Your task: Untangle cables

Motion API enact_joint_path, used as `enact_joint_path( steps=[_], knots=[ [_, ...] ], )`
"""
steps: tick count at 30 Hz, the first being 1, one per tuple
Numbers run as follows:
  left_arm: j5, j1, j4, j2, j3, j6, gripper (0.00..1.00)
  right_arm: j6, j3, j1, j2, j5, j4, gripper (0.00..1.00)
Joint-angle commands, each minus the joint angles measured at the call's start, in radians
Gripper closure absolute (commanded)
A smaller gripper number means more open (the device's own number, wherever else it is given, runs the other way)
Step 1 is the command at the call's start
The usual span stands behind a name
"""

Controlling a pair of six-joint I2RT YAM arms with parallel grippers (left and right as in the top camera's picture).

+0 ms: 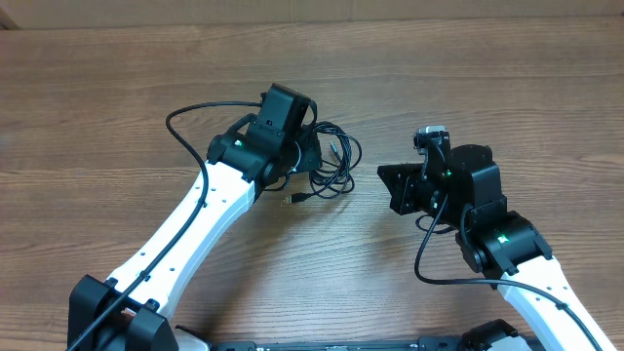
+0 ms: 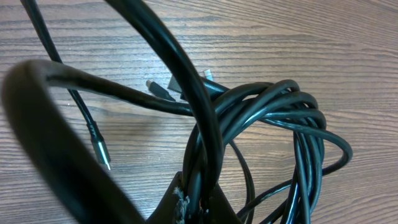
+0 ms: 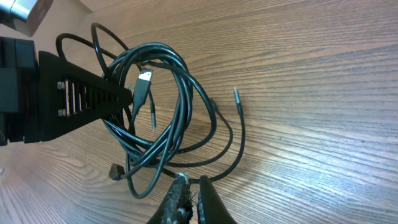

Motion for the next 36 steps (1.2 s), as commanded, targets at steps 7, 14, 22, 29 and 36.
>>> enact_joint_path(
  steps=[7, 14, 22, 29, 36],
  knots=[
    [0.332, 0.007, 0.081, 0.005, -0.001, 0.366, 0.96, -0.005, 0.019, -0.002, -0.008, 0.013, 0.006, 0.04],
    [0.377, 0.007, 0.083, 0.005, -0.001, 0.391, 0.96, -0.005, 0.019, -0.002, -0.008, 0.013, 0.006, 0.23],
    [0.403, 0.007, 0.083, 0.005, -0.001, 0.394, 0.96, -0.005, 0.019, -0.002, -0.008, 0.013, 0.006, 0.59],
    [0.396, 0.007, 0.085, 0.005, -0.001, 0.394, 0.96, -0.005, 0.019, -0.002, -0.008, 0.013, 0.006, 0.96],
    [0.052, 0.007, 0.04, 0.005, -0.001, 0.146, 0.96, -0.004, 0.019, -0.002, -0.008, 0.013, 0.006, 0.96]
  ],
)
